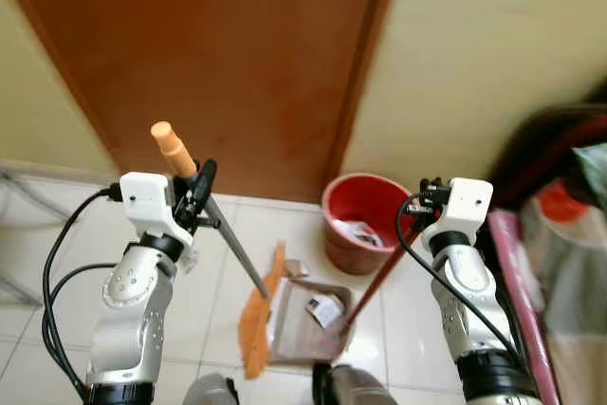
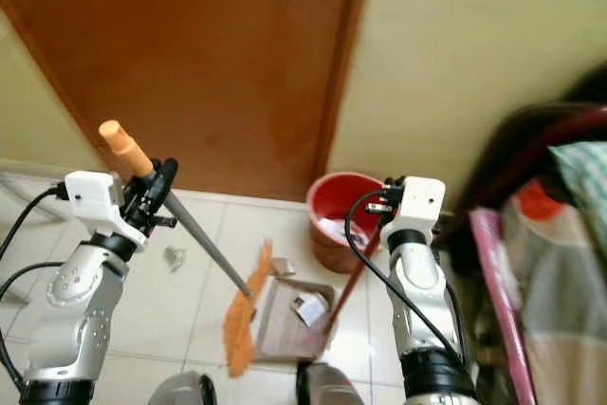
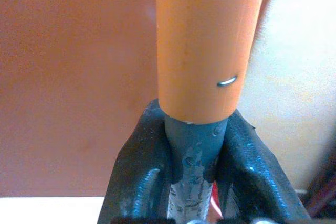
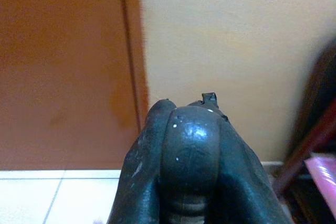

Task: Sweep floor

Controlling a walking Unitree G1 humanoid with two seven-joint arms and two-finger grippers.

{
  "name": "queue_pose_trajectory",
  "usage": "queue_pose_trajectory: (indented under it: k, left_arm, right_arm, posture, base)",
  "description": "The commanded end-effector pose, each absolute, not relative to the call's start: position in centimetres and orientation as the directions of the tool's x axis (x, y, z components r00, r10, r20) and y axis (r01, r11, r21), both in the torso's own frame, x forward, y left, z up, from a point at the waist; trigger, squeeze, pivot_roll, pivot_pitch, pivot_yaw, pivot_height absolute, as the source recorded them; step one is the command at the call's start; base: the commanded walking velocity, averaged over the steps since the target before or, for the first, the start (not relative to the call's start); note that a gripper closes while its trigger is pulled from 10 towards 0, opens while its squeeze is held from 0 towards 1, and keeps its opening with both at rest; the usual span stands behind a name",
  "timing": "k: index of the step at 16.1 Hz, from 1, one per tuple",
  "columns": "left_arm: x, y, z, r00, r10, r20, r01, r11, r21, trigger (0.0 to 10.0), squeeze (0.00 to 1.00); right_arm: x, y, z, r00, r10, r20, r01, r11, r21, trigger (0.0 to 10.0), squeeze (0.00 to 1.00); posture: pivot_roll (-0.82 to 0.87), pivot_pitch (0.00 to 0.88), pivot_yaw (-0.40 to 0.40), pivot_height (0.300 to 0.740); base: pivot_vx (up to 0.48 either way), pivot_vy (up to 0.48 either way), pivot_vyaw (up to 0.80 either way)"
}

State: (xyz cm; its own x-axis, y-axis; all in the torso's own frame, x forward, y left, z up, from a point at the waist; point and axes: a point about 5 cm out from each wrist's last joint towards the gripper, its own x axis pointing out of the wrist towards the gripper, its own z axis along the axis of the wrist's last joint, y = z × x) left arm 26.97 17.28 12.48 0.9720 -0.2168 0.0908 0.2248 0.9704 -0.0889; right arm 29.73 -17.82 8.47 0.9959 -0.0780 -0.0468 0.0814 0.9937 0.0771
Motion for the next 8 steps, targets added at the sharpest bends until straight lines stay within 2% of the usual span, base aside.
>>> queue_pose_trajectory:
  k: [1,3,8]
  left_arm:
    - [26.75,17.20,11.71,0.972,-0.226,0.062,0.231,0.969,-0.086,10.0,0.00]
    - [26.79,17.28,11.62,0.974,-0.220,0.060,0.224,0.971,-0.087,10.0,0.00]
    - [26.97,17.04,11.38,0.974,-0.221,0.059,0.225,0.970,-0.090,10.0,0.00]
  right_arm:
    - [29.77,-18.37,9.25,0.996,-0.086,-0.018,0.087,0.994,0.069,10.0,0.00]
    - [29.78,-18.38,9.29,0.996,-0.084,-0.019,0.085,0.994,0.069,10.0,0.00]
    - [30.10,-18.07,9.72,0.998,-0.068,-0.008,0.068,0.996,0.064,10.0,0.00]
  posture:
    - [-0.01,0.105,-0.050,0.740]
    - [-0.01,0.102,-0.052,0.740]
    - [-0.02,0.099,-0.056,0.740]
  base:
    - [0.000,-0.319,-0.59]
    - [0.000,-0.322,-0.49]
    - [0.000,-0.338,0.00]
